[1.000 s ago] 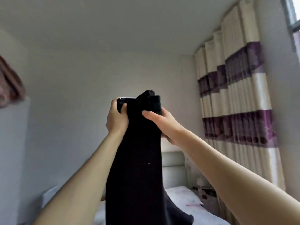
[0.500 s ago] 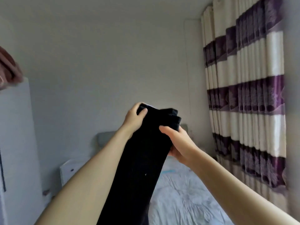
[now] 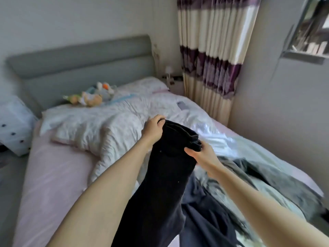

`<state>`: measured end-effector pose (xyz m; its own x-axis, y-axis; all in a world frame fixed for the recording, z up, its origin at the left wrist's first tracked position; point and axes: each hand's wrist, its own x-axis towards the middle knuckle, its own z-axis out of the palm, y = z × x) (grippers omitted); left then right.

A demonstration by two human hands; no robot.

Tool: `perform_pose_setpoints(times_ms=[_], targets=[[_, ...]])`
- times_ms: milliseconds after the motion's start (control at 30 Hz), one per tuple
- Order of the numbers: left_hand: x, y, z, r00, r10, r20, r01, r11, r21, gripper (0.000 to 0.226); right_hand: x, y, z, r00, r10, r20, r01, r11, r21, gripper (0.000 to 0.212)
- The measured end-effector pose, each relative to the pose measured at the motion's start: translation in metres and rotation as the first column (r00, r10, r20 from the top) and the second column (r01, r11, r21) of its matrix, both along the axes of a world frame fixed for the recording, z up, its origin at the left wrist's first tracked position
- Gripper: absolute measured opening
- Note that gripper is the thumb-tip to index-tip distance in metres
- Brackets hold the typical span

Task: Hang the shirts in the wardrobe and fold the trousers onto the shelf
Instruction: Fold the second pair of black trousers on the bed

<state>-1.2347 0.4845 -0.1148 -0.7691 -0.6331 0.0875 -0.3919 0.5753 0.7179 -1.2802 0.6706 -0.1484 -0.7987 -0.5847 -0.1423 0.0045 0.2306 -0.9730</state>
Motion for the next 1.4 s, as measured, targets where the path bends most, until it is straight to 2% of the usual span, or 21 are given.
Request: perform_pose_setpoints(times_ms=[100, 200, 267, 300, 333, 400, 500, 567, 600, 667, 733, 767, 867, 900, 967, 1033, 1100, 1133, 1267, 1333, 1400], targets=[[-0.016, 0.012, -0.062, 0.990, -0.053, 0.134, 0.054, 0.999, -0.002, 0.023, -0.017, 0.023, -0.063, 0.998, -0.013, -0.066, 0.023, 0.988, 0.152, 0.024], [-0.010, 0.025, -0.123, 0.993, -0.031, 0.118, 0.015, 0.991, 0.132, 0.022, -0.016, 0.036, -0.120, 0.981, 0.037, -0.191, 0.021, 0.957, 0.291, 0.046], [0.000, 0.034, -0.160, 0.991, 0.033, 0.126, -0.073, 0.942, 0.328, 0.020, -0.005, 0.038, -0.153, 0.946, 0.147, -0.290, -0.014, 0.910, 0.414, 0.058], [0.006, 0.036, -0.170, 0.988, 0.088, 0.124, -0.138, 0.859, 0.493, 0.019, 0.000, 0.038, -0.160, 0.916, 0.207, -0.343, -0.035, 0.894, 0.447, 0.061], [0.018, 0.039, -0.188, 0.977, 0.158, 0.146, -0.215, 0.709, 0.672, 0.021, 0.010, 0.037, -0.178, 0.890, 0.275, -0.364, -0.081, 0.880, 0.469, 0.062], [0.043, 0.039, -0.219, 0.940, 0.297, 0.167, -0.297, 0.471, 0.831, 0.020, 0.029, 0.033, -0.201, 0.822, 0.410, -0.394, -0.192, 0.853, 0.486, 0.064], [0.088, 0.036, -0.259, 0.869, 0.414, 0.270, -0.460, 0.481, 0.746, 0.026, 0.058, 0.033, -0.233, 0.575, 0.753, -0.319, -0.457, 0.619, 0.639, 0.072], [0.111, 0.033, -0.285, 0.817, 0.460, 0.348, -0.563, 0.506, 0.654, 0.028, 0.071, 0.036, -0.254, 0.456, 0.861, -0.226, -0.549, 0.472, 0.690, 0.067], [0.120, 0.032, -0.296, 0.796, 0.476, 0.374, -0.595, 0.504, 0.625, 0.027, 0.073, 0.037, -0.259, 0.468, 0.857, -0.217, -0.568, 0.480, 0.669, 0.061], [0.132, 0.033, -0.316, 0.767, 0.481, 0.425, -0.640, 0.513, 0.572, 0.032, 0.072, 0.035, -0.270, 0.574, 0.750, -0.328, -0.503, 0.639, 0.582, 0.050], [0.137, 0.040, -0.332, 0.749, 0.425, 0.508, -0.658, 0.566, 0.496, 0.049, 0.065, 0.031, -0.283, 0.731, 0.541, -0.416, -0.301, 0.803, 0.514, 0.040], [0.137, 0.045, -0.336, 0.749, 0.403, 0.526, -0.643, 0.632, 0.432, 0.055, 0.058, 0.029, -0.286, 0.791, 0.462, -0.402, -0.215, 0.824, 0.525, 0.039], [0.136, 0.065, -0.357, 0.816, 0.278, 0.507, -0.397, 0.907, 0.142, 0.059, 0.043, 0.020, -0.307, 0.911, 0.338, -0.239, -0.129, 0.781, 0.611, 0.049], [0.134, 0.072, -0.364, 0.841, 0.189, 0.507, -0.300, 0.943, 0.147, 0.057, 0.039, 0.017, -0.313, 0.948, 0.286, -0.140, -0.141, 0.770, 0.622, 0.055], [0.126, 0.086, -0.375, 0.873, 0.010, 0.488, -0.199, 0.921, 0.336, 0.054, 0.031, 0.011, -0.321, 0.977, 0.178, 0.113, -0.209, 0.736, 0.644, 0.069], [0.117, 0.091, -0.384, 0.882, -0.075, 0.465, -0.173, 0.866, 0.469, 0.049, 0.027, 0.007, -0.328, 0.959, 0.112, 0.262, -0.261, 0.713, 0.651, 0.075], [0.112, 0.086, -0.387, 0.897, -0.060, 0.439, -0.232, 0.781, 0.580, 0.046, 0.030, 0.000, -0.330, 0.964, 0.137, 0.229, -0.255, 0.727, 0.638, 0.065], [0.112, 0.082, -0.385, 0.911, -0.031, 0.410, -0.277, 0.692, 0.667, 0.047, 0.035, -0.004, -0.326, 0.971, 0.173, 0.164, -0.238, 0.751, 0.616, 0.057], [0.130, 0.060, -0.364, 0.934, 0.185, 0.307, -0.345, 0.231, 0.910, 0.055, 0.072, -0.020, -0.299, 0.951, 0.310, -0.011, -0.280, 0.871, 0.405, 0.046], [0.158, 0.044, -0.351, 0.909, 0.322, 0.266, -0.274, -0.020, 0.961, 0.060, 0.100, -0.024, -0.282, 0.899, 0.433, -0.059, -0.383, 0.846, 0.371, 0.054], [0.193, 0.032, -0.343, 0.858, 0.462, 0.224, -0.155, -0.182, 0.971, 0.064, 0.129, -0.027, -0.272, 0.811, 0.568, -0.139, -0.477, 0.780, 0.405, 0.063]])
